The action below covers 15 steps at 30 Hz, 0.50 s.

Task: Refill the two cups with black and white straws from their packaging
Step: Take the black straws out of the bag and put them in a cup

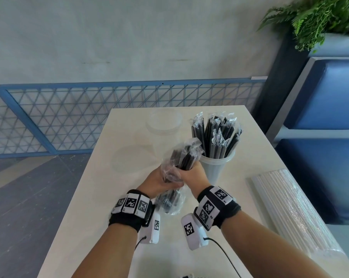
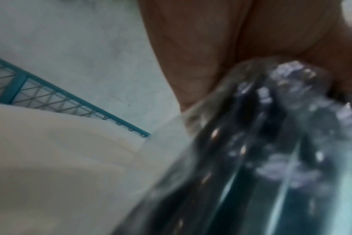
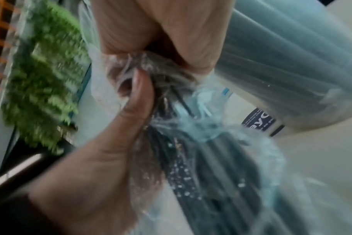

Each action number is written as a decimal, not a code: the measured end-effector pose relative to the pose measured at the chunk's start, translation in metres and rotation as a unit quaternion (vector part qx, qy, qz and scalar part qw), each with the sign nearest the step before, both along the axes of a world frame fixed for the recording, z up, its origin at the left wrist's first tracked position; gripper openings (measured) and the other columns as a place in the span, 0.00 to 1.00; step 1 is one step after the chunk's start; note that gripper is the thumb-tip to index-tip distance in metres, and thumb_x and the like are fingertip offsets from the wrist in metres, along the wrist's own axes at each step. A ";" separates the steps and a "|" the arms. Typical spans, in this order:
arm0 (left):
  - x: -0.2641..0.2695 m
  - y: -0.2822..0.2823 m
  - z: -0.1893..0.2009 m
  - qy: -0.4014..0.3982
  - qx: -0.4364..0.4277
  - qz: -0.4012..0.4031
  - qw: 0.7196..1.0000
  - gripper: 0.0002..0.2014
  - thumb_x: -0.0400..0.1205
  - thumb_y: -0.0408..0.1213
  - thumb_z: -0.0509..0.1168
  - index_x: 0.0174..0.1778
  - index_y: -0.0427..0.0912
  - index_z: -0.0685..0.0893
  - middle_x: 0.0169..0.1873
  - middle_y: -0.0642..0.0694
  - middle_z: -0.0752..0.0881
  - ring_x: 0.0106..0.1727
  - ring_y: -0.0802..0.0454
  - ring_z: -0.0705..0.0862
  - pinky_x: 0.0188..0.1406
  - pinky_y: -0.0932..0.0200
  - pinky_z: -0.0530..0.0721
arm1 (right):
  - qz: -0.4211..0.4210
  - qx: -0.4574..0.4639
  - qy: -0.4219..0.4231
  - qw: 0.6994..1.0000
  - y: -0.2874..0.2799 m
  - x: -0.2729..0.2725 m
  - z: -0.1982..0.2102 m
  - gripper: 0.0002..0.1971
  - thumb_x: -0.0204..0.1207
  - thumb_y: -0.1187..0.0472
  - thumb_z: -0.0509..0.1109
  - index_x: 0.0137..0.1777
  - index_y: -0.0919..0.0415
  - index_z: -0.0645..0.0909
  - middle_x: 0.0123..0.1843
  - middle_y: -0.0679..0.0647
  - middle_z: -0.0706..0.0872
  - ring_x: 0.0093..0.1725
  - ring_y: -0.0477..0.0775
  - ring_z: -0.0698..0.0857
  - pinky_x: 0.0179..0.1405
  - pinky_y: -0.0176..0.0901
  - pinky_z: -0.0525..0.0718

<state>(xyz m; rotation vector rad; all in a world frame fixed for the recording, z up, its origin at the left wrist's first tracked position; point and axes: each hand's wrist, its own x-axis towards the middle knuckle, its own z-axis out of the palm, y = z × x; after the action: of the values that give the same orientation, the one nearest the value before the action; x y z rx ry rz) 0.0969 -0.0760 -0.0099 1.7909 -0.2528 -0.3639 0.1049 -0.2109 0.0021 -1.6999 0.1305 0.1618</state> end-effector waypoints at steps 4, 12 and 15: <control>-0.004 -0.001 0.000 0.020 0.031 0.005 0.999 0.06 0.83 0.40 0.61 0.52 0.53 0.80 0.49 0.49 0.87 0.51 0.55 0.85 0.55 0.61 0.80 | -0.064 0.088 -0.032 0.994 -0.007 0.002 0.027 0.12 0.65 0.66 0.78 0.44 0.54 0.80 0.46 0.54 0.88 0.50 0.56 0.87 0.53 0.51 0.87; -0.001 -0.002 -0.001 0.033 -0.029 -0.020 0.999 0.26 0.66 0.43 0.76 0.56 0.36 0.79 0.48 0.32 0.88 0.47 0.38 0.87 0.43 0.50 0.85 | -0.122 0.203 -0.066 0.969 -0.022 0.022 0.064 0.18 0.67 0.67 0.76 0.56 0.69 0.78 0.43 0.57 0.88 0.41 0.55 0.88 0.41 0.45 0.89; 0.002 -0.005 -0.001 0.028 -0.019 -0.022 0.999 0.16 0.73 0.38 0.73 0.55 0.42 0.80 0.44 0.43 0.91 0.45 0.51 0.90 0.39 0.61 0.85 | -0.064 0.163 -0.048 0.983 -0.020 0.018 0.057 0.24 0.62 0.63 0.80 0.58 0.67 0.78 0.49 0.58 0.88 0.49 0.56 0.89 0.51 0.49 0.87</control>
<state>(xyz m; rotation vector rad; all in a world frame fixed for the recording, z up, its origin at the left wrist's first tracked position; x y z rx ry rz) 0.0984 -0.0805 -0.0110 1.7369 -0.2581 -0.4370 0.1230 -0.2308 0.0593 -1.3653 0.1334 0.0034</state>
